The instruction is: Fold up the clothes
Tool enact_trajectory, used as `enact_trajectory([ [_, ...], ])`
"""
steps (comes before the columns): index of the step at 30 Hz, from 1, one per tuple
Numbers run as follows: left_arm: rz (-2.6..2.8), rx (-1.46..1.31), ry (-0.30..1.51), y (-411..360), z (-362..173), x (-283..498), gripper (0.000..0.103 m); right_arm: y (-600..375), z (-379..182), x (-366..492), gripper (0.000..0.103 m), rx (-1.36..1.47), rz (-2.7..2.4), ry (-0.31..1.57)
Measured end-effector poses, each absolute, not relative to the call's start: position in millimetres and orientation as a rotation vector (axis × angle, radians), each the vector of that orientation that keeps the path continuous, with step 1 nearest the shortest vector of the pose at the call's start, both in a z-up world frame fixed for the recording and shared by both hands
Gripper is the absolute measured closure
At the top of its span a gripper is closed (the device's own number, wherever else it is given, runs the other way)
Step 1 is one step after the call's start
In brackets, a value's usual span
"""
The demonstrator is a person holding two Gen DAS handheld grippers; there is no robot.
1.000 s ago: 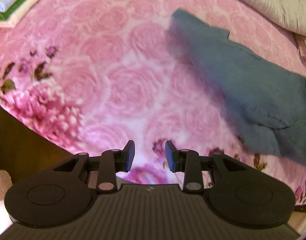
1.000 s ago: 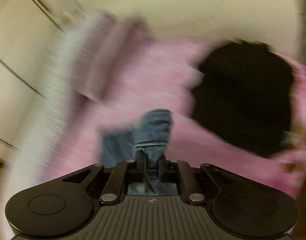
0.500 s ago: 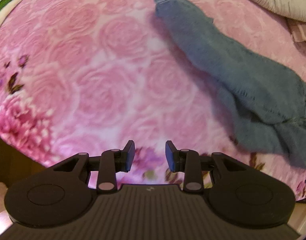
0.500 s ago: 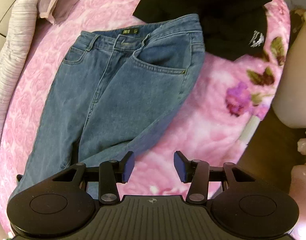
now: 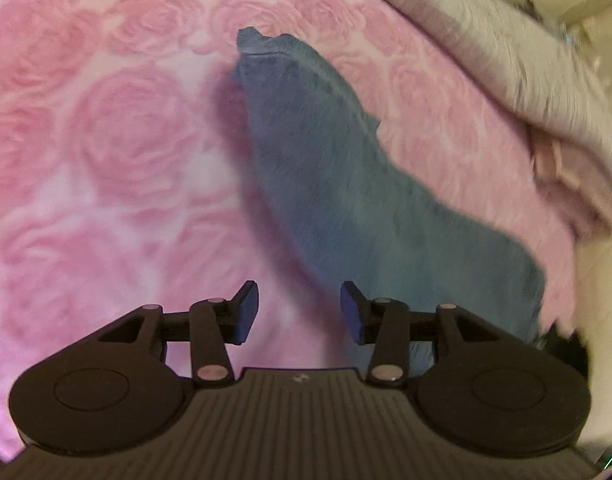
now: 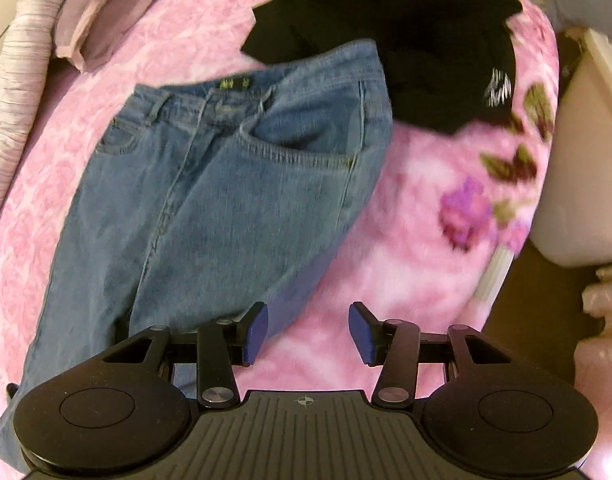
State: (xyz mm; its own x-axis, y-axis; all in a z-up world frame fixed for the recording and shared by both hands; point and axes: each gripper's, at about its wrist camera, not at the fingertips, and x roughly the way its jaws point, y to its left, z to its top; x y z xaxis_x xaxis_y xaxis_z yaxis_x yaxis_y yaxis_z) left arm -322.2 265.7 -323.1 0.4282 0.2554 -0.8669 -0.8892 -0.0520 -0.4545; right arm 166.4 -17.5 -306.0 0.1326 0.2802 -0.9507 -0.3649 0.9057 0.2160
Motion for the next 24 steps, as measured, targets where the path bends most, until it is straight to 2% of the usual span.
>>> enact_trajectory([
  [2, 1.070, -1.304, 0.631, 288, -339, -314, 0.064, -15, -308, 159, 0.054, -0.069, 0.454, 1.372],
  [3, 1.074, -1.297, 0.633, 299, -344, -310, 0.072, -14, -309, 156, 0.054, -0.066, 0.447, 1.377],
  [4, 1.074, -1.281, 0.639, 309, -348, -304, 0.090, -12, -308, 153, 0.054, -0.062, 0.440, 1.382],
  [6, 1.060, -1.240, 0.652, 330, -344, -290, 0.097, -10, -305, 151, 0.054, -0.051, 0.437, 1.378],
  [8, 1.034, -1.137, 0.634, 349, -320, -269, 0.099, -7, -299, 150, 0.054, -0.040, 0.437, 1.366],
  [11, 0.968, -0.889, 0.507, 382, -254, -231, 0.101, -3, -288, 152, 0.054, -0.025, 0.445, 1.330],
  [14, 0.893, -0.796, 0.449, 416, -208, -197, 0.094, 1, -278, 157, 0.054, -0.005, 0.444, 1.301],
  [16, 0.889, -0.720, 0.498, 421, -200, -183, 0.093, 1, -276, 161, 0.054, 0.011, 0.441, 1.304],
  [17, 0.910, -0.684, 0.534, 418, -201, -180, 0.088, 1, -276, 162, 0.054, 0.020, 0.440, 1.309],
  [18, 0.946, -0.655, 0.578, 414, -206, -181, 0.069, 1, -276, 163, 0.054, 0.026, 0.438, 1.314],
  [19, 0.963, -0.659, 0.621, 408, -214, -185, 0.056, -1, -277, 164, 0.054, 0.028, 0.436, 1.318],
  [24, 0.966, -1.004, 0.800, 375, -293, -240, 0.057, -16, -292, 164, 0.054, 0.035, 0.392, 1.355],
])
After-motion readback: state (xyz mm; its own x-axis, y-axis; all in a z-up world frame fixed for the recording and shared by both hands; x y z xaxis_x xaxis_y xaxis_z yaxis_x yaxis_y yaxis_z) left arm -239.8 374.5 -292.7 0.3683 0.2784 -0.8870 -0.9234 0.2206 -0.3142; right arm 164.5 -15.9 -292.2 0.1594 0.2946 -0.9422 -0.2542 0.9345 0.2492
